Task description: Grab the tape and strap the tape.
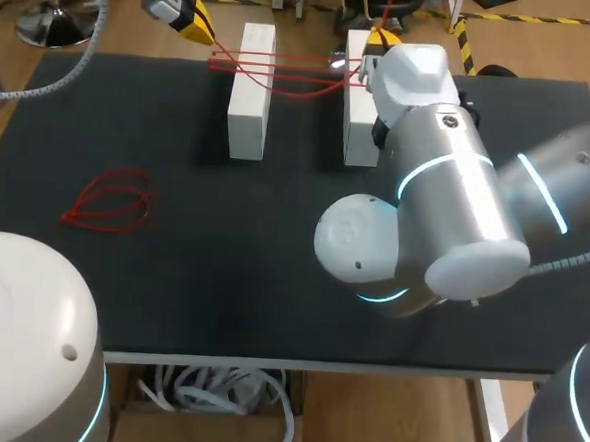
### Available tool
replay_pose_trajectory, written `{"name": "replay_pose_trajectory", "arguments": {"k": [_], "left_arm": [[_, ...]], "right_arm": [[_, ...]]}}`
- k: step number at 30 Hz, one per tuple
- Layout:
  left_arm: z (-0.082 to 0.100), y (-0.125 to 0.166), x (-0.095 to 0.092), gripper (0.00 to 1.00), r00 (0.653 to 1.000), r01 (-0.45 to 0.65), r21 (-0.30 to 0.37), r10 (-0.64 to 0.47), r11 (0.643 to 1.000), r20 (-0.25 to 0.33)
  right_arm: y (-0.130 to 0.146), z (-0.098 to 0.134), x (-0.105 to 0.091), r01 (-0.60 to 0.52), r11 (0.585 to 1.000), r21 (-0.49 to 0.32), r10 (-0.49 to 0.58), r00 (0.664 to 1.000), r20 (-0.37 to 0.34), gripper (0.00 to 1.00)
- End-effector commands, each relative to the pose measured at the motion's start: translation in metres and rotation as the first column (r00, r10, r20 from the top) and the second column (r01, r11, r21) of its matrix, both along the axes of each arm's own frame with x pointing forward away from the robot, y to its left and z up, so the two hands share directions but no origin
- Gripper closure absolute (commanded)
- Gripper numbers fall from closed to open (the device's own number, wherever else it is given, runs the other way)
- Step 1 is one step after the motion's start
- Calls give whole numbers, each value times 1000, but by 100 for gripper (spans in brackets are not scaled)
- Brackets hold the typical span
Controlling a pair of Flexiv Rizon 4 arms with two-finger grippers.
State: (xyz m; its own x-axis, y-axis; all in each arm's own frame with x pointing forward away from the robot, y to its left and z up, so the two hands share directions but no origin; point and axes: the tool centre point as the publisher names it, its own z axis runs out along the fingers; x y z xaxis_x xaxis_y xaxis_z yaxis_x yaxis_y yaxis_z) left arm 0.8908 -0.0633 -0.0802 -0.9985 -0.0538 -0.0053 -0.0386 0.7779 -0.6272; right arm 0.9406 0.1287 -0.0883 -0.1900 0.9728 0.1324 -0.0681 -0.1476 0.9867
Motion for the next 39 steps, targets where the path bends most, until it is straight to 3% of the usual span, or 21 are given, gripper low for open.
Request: {"name": "replay_pose_trajectory", "arguments": {"k": [1,25,34,39], "left_arm": [[1,0,0,100,1000,1,5,-1,1000,-2],[1,0,0,100,1000,1,5,-1,1000,-2],[1,0,0,100,1000,1,5,-1,1000,-2],[1,0,0,100,1000,1,5,-1,1000,-2]], "right_arm": [[-11,11,1,-27,1000,-2,27,999,-36,100],[-6,12,2,-29,1000,-10,29,999,-44,100],[23,20,-5,-40,981,-190,21,995,-101,100],[37,32,-14,-30,918,-395,-10,995,-98,100]]}}
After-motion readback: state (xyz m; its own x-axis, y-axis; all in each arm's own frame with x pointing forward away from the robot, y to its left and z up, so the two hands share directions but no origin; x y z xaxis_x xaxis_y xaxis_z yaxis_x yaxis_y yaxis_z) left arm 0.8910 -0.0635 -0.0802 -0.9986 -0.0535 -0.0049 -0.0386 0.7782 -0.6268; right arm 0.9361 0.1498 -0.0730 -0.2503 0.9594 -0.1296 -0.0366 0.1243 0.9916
